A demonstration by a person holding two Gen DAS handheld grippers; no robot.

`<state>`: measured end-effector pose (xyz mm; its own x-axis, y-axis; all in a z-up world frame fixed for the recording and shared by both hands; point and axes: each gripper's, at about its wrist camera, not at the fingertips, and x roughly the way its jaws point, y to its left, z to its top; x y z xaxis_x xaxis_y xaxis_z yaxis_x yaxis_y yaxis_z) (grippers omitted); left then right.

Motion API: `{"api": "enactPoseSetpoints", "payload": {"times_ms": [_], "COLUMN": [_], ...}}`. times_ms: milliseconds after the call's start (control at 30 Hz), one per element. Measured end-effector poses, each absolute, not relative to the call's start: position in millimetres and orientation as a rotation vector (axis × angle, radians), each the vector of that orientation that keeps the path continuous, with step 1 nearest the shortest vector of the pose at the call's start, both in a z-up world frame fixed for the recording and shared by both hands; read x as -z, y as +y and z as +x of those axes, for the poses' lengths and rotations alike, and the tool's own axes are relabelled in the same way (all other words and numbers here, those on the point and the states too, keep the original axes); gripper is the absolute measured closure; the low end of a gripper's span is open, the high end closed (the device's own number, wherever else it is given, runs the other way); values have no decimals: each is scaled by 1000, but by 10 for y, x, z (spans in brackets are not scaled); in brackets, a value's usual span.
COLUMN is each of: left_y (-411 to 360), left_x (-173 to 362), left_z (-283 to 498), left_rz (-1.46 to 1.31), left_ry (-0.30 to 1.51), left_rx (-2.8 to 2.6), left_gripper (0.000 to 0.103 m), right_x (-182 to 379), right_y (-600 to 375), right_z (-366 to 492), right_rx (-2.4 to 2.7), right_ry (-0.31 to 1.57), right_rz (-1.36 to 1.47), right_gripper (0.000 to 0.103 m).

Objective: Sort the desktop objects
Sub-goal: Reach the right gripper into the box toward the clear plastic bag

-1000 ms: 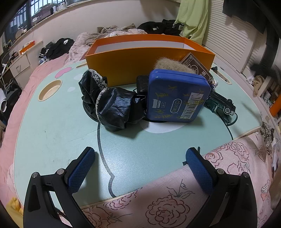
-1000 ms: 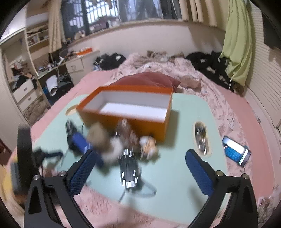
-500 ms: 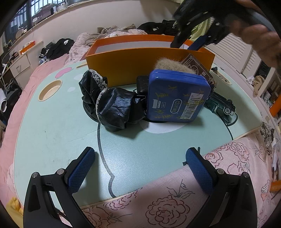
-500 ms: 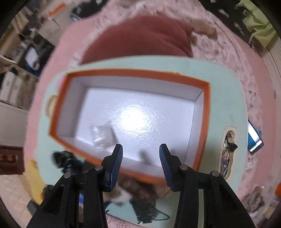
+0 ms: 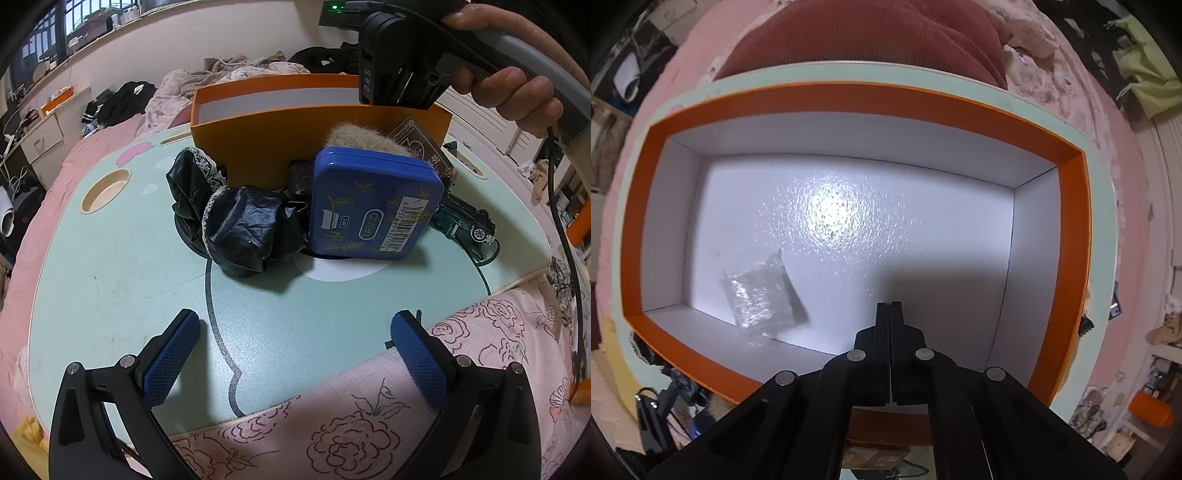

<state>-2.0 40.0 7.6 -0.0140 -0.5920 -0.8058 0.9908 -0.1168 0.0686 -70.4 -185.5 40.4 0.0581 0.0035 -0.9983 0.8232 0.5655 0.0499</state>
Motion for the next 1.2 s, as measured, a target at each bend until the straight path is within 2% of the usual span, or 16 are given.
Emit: {"api": "enactPoseSetpoints", "payload": {"times_ms": [200, 400, 433, 500, 567, 667, 767, 800, 867, 1000, 1200], "left_y": [394, 390, 393, 395, 392, 392, 394, 398, 407, 395, 385], "left_x": [-78, -81, -78, -77, -78, -78, -79, -78, -78, -80, -82], "left_z": [-34, -34, -33, -30, -30, -31, -33, -33, -63, -47, -62], "left_rz": [831, 833, 833, 833, 833, 834, 833, 835, 840, 830, 830], "left_ry": [642, 641, 640, 639, 639, 638, 637, 636, 624, 633, 630], "left_rx": [1520, 1524, 1524, 1525, 1526, 1528, 1530, 1532, 1529, 1538, 1543], "left_gripper": [0, 0, 0, 0, 0, 0, 0, 0, 0, 0, 0], "right_x": [-859, -1198, -1189, -1107, -1049, -846, -552, -399, -372, -374, -656], "right_y": [-1868, -1861, -1870, -1896, -1861, -1865, -1961, -1995, -2008, -1959, -1958], "right_z": [-984, -836, -817, -733, -641, -503, -491, -487, -485, -428, -478], "right_rx": [691, 722, 755, 772, 774, 833, 899, 922, 926, 866, 780], "right_ry": [1175, 1134, 1176, 1279, 1323, 1438, 1537, 1591, 1568, 1552, 1387], "right_rz": [833, 782, 753, 718, 682, 670, 707, 715, 732, 742, 819], "right_gripper": [102, 100, 96, 58, 54, 57, 77, 89, 99, 101, 101]}}
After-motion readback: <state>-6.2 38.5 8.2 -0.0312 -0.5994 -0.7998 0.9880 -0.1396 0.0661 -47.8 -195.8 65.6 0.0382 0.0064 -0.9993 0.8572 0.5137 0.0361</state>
